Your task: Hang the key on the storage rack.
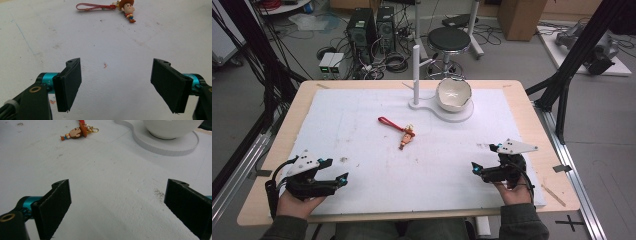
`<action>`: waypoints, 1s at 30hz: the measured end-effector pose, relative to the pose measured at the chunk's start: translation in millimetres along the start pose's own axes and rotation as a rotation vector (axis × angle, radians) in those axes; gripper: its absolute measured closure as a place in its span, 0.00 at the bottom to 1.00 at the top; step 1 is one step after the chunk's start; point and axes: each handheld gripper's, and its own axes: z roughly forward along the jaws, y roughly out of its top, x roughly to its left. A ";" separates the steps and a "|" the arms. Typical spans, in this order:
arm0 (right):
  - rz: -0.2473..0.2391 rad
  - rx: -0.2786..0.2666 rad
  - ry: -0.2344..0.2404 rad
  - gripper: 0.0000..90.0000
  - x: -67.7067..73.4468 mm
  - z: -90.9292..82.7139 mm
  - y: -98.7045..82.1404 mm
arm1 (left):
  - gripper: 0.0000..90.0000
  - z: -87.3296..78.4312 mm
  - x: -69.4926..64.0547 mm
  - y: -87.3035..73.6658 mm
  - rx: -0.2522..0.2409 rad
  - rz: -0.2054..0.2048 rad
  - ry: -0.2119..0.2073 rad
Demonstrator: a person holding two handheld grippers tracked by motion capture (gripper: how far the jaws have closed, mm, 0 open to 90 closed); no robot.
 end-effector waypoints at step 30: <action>0.000 -0.017 0.014 0.07 2.7 0.0 3.5 | 0.26 -0.7 0.4 -1.8 -0.016 0.004 -0.004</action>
